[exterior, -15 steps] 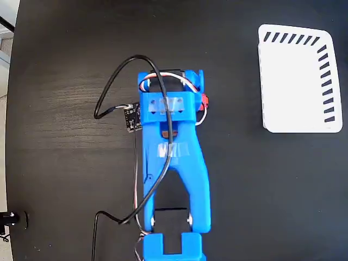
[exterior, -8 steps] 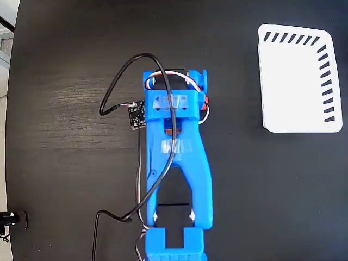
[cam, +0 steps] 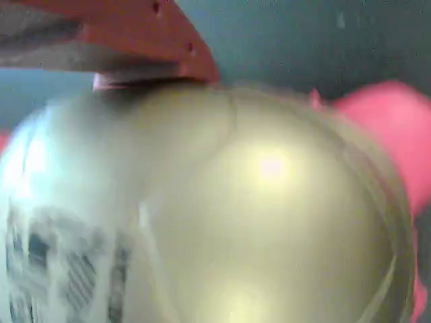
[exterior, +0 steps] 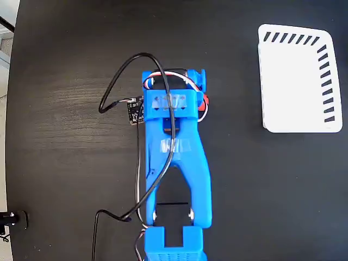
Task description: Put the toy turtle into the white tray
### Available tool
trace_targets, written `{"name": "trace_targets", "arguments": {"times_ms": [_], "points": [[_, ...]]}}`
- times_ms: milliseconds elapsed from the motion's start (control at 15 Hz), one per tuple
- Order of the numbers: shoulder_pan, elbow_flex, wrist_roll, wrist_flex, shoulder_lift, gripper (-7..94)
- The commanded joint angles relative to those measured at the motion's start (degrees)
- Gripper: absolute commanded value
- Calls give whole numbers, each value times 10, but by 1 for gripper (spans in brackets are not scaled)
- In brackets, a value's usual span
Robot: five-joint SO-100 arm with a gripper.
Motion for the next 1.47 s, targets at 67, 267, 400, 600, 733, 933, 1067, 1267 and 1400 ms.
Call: {"name": "trace_targets", "arguments": {"times_ms": [67,267,400,600,733,933,1067,1267,1400], "points": [[1,-4,4,10,19,0],[6,-6,11,25,55,0],[18,-7,11,54,124,0],[40,-39,4,119,236,0],[69,-62,-7,136,292,0],[141,-87,-43,157,326,0],[212,-154,-70,177,300,0],[307,-357,-48,205,159,0],[344,-475,-4,205,71,0]]}}
